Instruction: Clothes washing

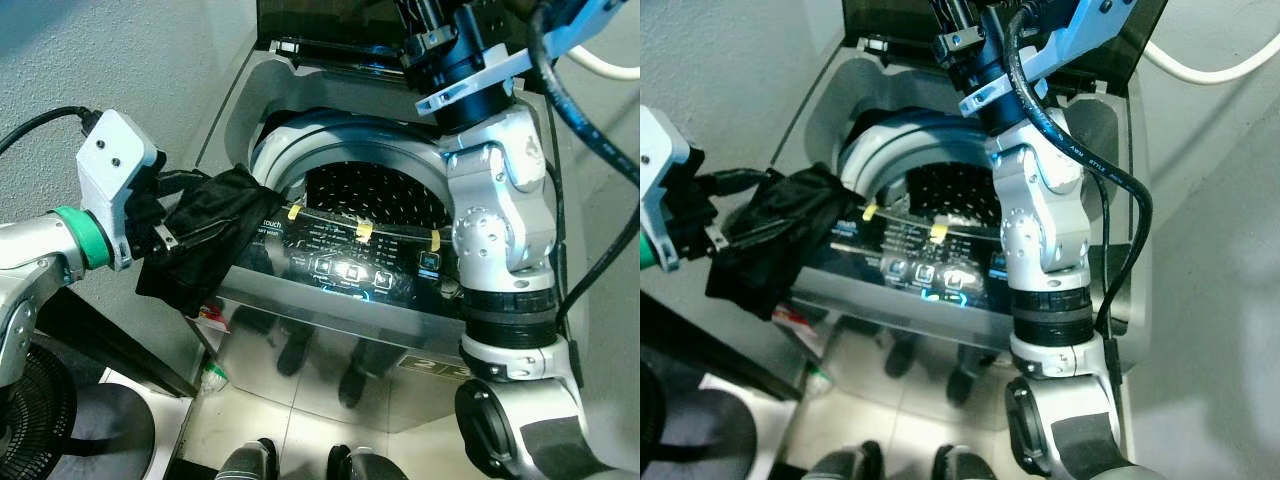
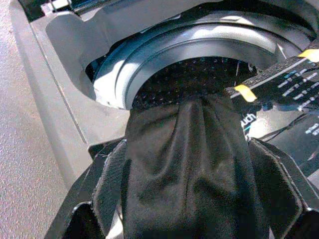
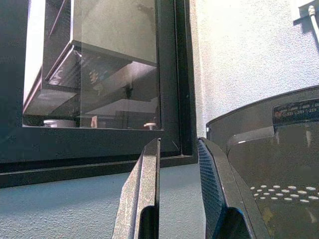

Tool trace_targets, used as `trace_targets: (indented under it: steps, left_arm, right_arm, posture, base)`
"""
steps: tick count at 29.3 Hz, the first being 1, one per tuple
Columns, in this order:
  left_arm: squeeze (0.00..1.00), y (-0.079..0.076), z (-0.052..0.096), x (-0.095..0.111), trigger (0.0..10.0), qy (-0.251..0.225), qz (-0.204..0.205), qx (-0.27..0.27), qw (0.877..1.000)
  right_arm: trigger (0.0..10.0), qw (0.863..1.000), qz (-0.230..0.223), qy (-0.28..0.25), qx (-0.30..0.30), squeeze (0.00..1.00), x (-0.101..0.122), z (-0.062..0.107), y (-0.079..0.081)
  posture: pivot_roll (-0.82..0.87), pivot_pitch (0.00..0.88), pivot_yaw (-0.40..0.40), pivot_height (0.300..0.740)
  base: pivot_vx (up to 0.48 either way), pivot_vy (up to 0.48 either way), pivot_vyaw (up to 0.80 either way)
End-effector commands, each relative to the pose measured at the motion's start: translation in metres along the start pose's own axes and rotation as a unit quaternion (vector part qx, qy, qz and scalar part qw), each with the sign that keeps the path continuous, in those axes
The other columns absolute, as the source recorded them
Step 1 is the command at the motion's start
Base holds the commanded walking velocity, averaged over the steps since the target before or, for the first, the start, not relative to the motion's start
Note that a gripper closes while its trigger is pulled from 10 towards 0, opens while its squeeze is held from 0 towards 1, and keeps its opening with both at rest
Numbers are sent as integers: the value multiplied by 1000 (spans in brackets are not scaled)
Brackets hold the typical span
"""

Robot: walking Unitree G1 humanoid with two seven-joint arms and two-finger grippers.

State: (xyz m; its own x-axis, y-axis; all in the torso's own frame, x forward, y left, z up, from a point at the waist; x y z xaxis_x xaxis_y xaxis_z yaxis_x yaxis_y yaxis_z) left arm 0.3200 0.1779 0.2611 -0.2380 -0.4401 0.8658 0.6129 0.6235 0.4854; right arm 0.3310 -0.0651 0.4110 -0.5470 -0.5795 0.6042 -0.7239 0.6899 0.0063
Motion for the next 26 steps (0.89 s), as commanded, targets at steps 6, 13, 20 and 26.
trace_targets:
  steps: [6, 13, 20, 26]
  left_arm:
    - [0, -4, 2, -14, 10000, 14, 22, -5, 1000]
    - [0, -5, 4, -31, 10000, 32, 50, -11, 998]
    - [0, -5, 5, -38, 0, 40, 61, -8, 997]
    - [0, -5, 6, -37, 0, 34, 64, -10, 997]
  right_arm:
    - [10000, 1000, -1, -2, 7, 0, 1, 0, 3]
    - [10000, 1000, -1, -2, 7, 0, 1, -1, 3]
    - [10000, 1000, -1, -1, 6, 0, 1, -1, 2]
    - [10000, 1000, -2, -1, 6, 0, 1, -1, 2]
  posture:
    - [154, 107, 41, 740]
    - [154, 113, 42, 740]
    - [154, 117, 42, 740]
    - [155, 121, 40, 740]
  base:
    - [0, 0, 0]
    - [0, 0, 0]
    - [0, 0, 0]
    - [0, 0, 0]
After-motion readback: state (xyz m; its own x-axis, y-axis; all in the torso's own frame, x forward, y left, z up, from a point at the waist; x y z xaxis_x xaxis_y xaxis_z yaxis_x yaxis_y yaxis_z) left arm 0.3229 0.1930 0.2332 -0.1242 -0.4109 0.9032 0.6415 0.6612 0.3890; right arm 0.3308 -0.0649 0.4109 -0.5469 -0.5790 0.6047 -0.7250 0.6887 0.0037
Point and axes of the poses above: a point about 5 cm out from each wrist's last joint towards the gripper, its own z axis pointing back from the gripper into the wrist, its own x axis along the axis of the wrist's last joint, y = z × x, the point moved 5 cm from there along -z, pointing out of the wrist towards the gripper, and after that the axes turned 10 degrees about -z, right-handed, at the moved point
